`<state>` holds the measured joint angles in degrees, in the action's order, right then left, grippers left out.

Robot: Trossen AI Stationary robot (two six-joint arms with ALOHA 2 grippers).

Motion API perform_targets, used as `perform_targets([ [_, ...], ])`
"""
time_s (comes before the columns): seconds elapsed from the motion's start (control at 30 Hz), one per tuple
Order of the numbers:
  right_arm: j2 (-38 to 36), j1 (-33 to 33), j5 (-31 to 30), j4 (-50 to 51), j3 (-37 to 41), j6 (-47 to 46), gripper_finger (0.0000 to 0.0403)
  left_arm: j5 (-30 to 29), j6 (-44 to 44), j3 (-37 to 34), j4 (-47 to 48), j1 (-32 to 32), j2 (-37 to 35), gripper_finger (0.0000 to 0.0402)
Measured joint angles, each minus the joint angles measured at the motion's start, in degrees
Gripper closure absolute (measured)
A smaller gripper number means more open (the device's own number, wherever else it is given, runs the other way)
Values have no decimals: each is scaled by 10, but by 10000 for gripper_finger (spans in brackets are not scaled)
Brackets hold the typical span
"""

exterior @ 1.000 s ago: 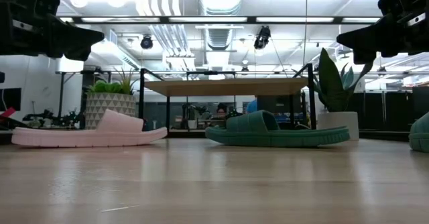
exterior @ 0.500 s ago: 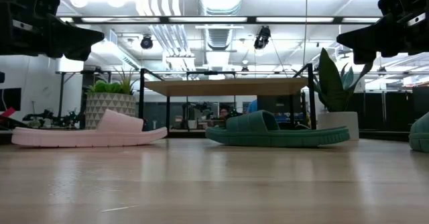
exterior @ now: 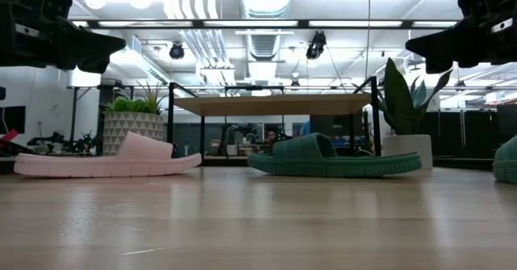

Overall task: Pick and place slides into the shelf
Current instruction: Put the bottom green slide on the shelf

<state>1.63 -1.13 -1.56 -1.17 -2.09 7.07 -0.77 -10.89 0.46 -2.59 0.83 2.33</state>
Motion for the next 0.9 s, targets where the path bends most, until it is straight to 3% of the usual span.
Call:
perform_targets([
  [0.33, 1, 0, 0, -81, 0, -22, 394, 5, -1, 0, -3, 0, 0, 402],
  [0.53, 28, 3, 0, -171, -7, -11, 386, -3, -60, 0, -80, 0, 0, 401],
  [0.73, 141, 27, -49, -117, -100, 38, 319, -42, -93, 0, -130, 0, 0, 360],
  [0.9, 264, 56, -79, 39, -239, 13, 259, -40, -90, 0, -128, 0, 0, 294],
])
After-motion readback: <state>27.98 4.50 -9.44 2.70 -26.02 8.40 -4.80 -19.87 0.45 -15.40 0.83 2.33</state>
